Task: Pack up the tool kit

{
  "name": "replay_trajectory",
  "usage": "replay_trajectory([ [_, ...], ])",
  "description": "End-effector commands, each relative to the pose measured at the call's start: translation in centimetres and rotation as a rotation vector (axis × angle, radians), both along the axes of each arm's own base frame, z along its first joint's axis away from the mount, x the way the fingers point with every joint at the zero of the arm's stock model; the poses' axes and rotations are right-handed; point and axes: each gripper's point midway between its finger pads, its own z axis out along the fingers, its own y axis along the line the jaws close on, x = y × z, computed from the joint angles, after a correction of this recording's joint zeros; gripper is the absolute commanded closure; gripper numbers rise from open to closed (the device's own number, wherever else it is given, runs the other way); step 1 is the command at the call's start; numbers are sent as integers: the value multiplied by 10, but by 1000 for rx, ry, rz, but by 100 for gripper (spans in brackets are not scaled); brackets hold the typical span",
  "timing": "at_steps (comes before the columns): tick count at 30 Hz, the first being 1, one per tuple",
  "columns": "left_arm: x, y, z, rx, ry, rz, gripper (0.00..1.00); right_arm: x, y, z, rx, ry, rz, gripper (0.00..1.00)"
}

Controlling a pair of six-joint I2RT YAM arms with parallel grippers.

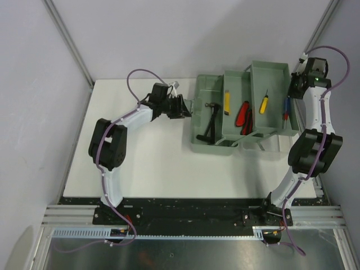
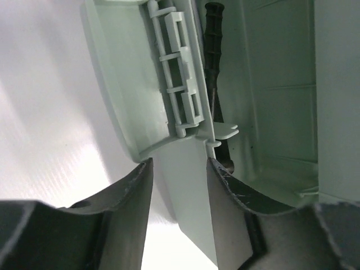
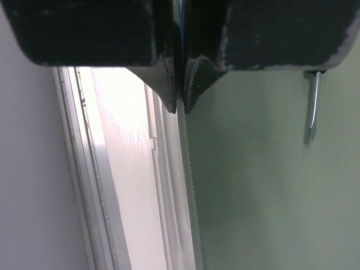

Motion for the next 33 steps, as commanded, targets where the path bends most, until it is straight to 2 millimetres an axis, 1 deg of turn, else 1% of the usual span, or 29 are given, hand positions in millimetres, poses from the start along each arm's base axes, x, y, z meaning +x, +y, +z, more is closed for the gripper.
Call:
replay_trajectory([
  [1, 10, -13, 21, -72, -28, -26, 55, 4, 20, 32, -21, -63, -4, 100],
  [4, 8, -14, 21, -80, -23, -38, 58, 5, 32, 45, -20, -89, 18, 100],
  [7, 4, -15, 22, -86, -19, -47, 59, 7, 45, 59, -20, -119, 38, 100],
  [14, -9, -20, 19, -83, -5, -71, 50, 8, 71, 93, 7, -193, 80, 100],
  [16, -11, -21, 18, -82, -3, -72, 50, 8, 79, 102, 16, -210, 91, 100],
  [21, -11, -22, 20, -82, -8, -71, 53, 7, 104, 117, 22, -231, 129, 100],
  [24, -10, -21, 22, -82, -11, -68, 55, 8, 124, 119, 17, -229, 152, 100],
  [25, -10, -21, 22, -82, -11, -68, 55, 8, 134, 119, 11, -227, 161, 100],
  [27, -10, -21, 21, -81, -8, -63, 56, 9, 148, 114, -4, -216, 166, 100],
  [31, -11, -20, 21, -80, -7, -61, 54, 12, 170, 100, -27, -186, 149, 100],
  [33, -11, -18, 27, -78, -26, -59, 52, 14, 180, 93, -43, -174, 130, 100],
])
